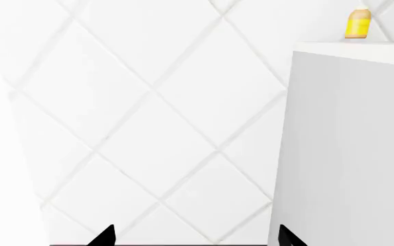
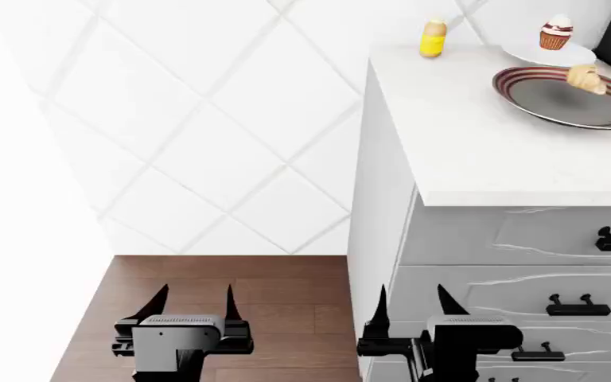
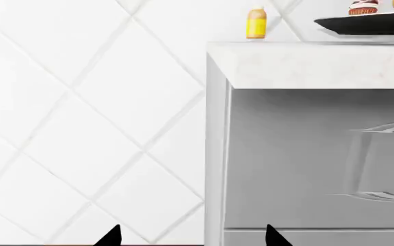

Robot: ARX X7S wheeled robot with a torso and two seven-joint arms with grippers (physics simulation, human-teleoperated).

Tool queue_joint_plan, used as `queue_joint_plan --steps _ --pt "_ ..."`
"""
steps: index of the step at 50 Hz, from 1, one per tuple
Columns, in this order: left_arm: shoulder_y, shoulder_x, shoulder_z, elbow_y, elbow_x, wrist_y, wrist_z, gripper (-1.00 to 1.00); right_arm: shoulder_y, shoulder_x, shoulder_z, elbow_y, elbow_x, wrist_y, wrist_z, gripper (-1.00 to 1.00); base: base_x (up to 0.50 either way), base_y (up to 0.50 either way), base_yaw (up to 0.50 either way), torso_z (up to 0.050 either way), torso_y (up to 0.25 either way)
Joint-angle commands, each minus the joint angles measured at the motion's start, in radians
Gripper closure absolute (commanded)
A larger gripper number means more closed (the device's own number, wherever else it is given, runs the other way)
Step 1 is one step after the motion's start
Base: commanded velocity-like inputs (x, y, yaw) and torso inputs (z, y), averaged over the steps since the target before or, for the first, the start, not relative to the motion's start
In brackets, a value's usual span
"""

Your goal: From the different types of pastries on the counter, select a croissant and place it on the cutting board. Then retrieve a jar of jam from the cabinet and place it alongside the croissant on the cutting board.

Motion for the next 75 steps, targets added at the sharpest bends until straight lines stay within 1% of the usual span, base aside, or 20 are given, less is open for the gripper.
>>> queue_joint_plan --steps 1,6,9,11,14,18,23,25,28,33,38,43,61,67,75 --pt "-0.005 -0.016 0.017 0.004 -0.014 -0.014 -0.022 -1.0 -0.005 0.016 -0.02 -0.015 0.016 0.007 0.019 -1.0 0.0 0.0 0.0 0.0 0.0" --pt "-0.017 -0.038 0.029 0.078 -0.046 -0.104 -0.037 -1.0 -0.002 0.037 -0.047 -0.061 0.02 0.064 0.042 -1.0 0.0 0.0 0.0 0.0 0.0" --pt "-0.053 -0.05 0.031 0.173 -0.073 -0.21 -0.039 -1.0 0.027 0.06 -0.064 -0.163 -0.007 0.196 0.053 -1.0 0.0 0.0 0.0 0.0 0.0" --pt "-0.119 -0.067 0.029 0.271 -0.096 -0.335 -0.034 -1.0 0.071 0.086 -0.073 -0.316 -0.04 0.351 0.052 -1.0 0.0 0.0 0.0 0.0 0.0" --pt "-0.273 -0.092 0.011 0.382 -0.136 -0.528 -0.036 -1.0 0.21 0.129 -0.103 -0.515 -0.098 0.632 0.023 -1.0 0.0 0.0 0.0 0.0 0.0" --pt "-0.451 -0.113 -0.009 0.442 -0.175 -0.704 -0.041 -1.0 0.415 0.177 -0.139 -0.633 -0.149 0.923 -0.031 -1.0 0.0 0.0 0.0 0.0 0.0" --pt "-0.595 -0.121 -0.036 0.493 -0.231 -0.868 -0.04 -1.0 0.607 0.217 -0.159 -0.7 -0.174 1.148 -0.076 -1.0 0.16 -0.44 0.0 0.0 0.0" --pt "-0.633 -0.118 -0.049 0.496 -0.248 -0.903 -0.043 -1.0 0.659 0.233 -0.165 -0.722 -0.184 1.2 -0.084 -1.0 0.16 -0.5 0.0 0.0 0.0" --pt "-0.696 -0.107 -0.07 0.448 -0.27 -0.941 -0.048 -1.0 0.729 0.253 -0.152 -0.748 -0.185 1.268 -0.107 -1.0 0.16 -0.5 0.0 0.044 0.0" --pt "-0.767 -0.106 -0.065 0.44 -0.287 -1.006 -0.059 -1.0 0.793 0.288 -0.122 -0.751 -0.188 1.331 -0.129 -1.0 0.12 -0.5 0.0 0.05 0.0" --pt "-0.79 -0.102 -0.052 0.496 -0.302 -1.059 -0.076 -1.0 0.815 0.3 -0.065 -0.77 -0.173 1.376 -0.163 -1.0 0.0 -0.5 0.0 0.05 0.0" --pt "-0.811 -0.097 -0.057 0.515 -0.316 -1.093 -0.089 -1.0 0.822 0.316 -0.045 -0.792 -0.171 1.402 -0.178 -1.0 -0.01 -0.5 0.0 0.004 0.0" --pt "-0.82 -0.107 -0.068 0.498 -0.345 -1.091 -0.098 -1.0 0.809 0.326 -0.045 -0.793 -0.17 1.401 -0.182 -1.0 -0.01 -0.5 0.0 0.0 0.0" --pt "-0.804 -0.116 -0.062 0.477 -0.343 -1.067 -0.097 -1.0 0.788 0.329 -0.074 -0.752 -0.175 1.368 -0.166 -1.0 0.09 -0.5 0.0 0.0 0.0" --pt "-0.81 -0.116 -0.073 0.461 -0.359 -1.068 -0.098 -1.0 0.81 0.347 -0.126 -0.756 -0.188 1.386 -0.155 -1.0 0.11 -0.5 0.0 0.0 0.0"
